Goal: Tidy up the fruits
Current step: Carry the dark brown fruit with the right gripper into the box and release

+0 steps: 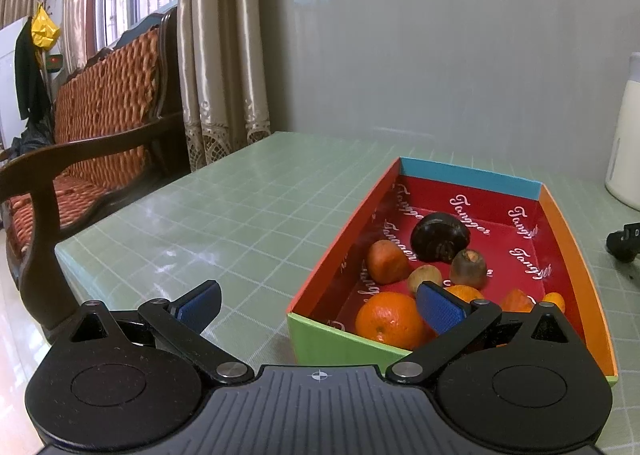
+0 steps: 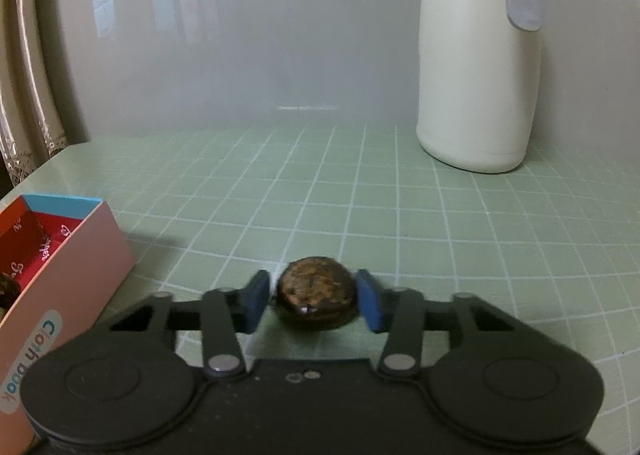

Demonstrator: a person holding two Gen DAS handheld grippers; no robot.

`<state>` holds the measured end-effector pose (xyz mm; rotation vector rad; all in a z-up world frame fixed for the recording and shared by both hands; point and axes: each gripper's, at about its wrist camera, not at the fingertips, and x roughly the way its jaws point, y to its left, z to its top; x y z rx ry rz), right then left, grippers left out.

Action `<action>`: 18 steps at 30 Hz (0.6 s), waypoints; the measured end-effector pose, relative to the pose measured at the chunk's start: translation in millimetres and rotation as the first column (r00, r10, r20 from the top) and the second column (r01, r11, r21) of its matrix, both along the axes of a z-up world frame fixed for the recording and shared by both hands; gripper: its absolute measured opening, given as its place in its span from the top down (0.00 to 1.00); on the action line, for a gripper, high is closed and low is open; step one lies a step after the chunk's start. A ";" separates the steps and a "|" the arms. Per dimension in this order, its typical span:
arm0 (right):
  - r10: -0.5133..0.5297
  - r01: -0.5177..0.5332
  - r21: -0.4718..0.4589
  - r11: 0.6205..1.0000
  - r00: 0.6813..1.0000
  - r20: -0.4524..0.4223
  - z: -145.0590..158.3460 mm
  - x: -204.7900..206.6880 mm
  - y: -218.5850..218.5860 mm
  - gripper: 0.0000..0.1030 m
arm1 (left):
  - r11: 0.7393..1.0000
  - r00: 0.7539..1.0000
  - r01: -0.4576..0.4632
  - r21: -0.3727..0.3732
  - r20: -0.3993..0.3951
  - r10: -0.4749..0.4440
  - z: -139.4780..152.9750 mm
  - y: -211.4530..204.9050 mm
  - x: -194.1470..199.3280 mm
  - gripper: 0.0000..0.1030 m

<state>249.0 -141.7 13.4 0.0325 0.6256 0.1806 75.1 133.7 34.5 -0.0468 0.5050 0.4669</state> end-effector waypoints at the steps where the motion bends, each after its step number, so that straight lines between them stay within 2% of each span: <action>1: 0.002 -0.002 -0.001 1.000 1.000 0.001 0.3 0.5 0.0 0.59 | 1.000 1.000 0.000 0.001 -0.002 0.000 -0.4 -0.3 0.3 0.00; 10: 0.026 -0.026 -0.014 1.000 0.999 0.031 2.9 -7.5 4.7 0.60 | 1.000 1.000 -0.004 0.005 0.000 0.004 -0.4 -1.6 -0.5 0.00; 18: 0.088 -0.088 0.001 0.996 0.994 0.071 11.8 -23.6 19.0 0.60 | 1.000 1.000 -0.024 -0.002 0.004 0.024 0.5 6.9 -6.2 0.00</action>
